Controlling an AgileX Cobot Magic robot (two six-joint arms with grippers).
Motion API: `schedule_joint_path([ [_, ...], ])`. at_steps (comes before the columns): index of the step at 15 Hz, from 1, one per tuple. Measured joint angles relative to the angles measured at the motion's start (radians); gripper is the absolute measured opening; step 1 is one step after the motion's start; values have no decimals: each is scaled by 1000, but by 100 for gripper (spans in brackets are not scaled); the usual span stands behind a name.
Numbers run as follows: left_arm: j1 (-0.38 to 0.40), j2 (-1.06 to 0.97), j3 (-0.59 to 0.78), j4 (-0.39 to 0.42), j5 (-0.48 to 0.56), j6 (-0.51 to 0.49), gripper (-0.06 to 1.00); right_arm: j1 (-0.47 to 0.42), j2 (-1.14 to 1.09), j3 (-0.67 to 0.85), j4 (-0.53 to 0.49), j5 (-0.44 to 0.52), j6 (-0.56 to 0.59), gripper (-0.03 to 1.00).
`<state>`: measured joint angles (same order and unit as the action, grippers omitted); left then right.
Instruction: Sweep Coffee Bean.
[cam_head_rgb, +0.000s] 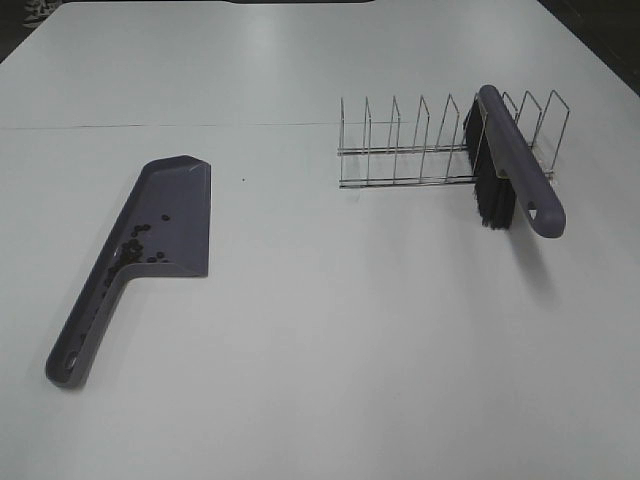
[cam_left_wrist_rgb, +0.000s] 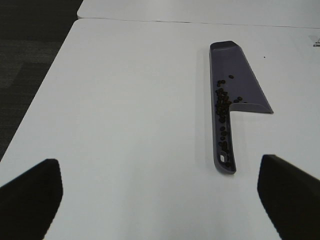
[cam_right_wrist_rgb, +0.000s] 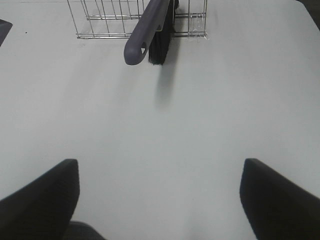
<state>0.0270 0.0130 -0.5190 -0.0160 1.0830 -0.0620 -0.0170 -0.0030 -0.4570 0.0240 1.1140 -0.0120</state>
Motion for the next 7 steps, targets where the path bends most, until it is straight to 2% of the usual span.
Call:
schedule_joint_path([
  [7,0,0,0,0,0,0,97,0,0,0,1,0,0,80],
])
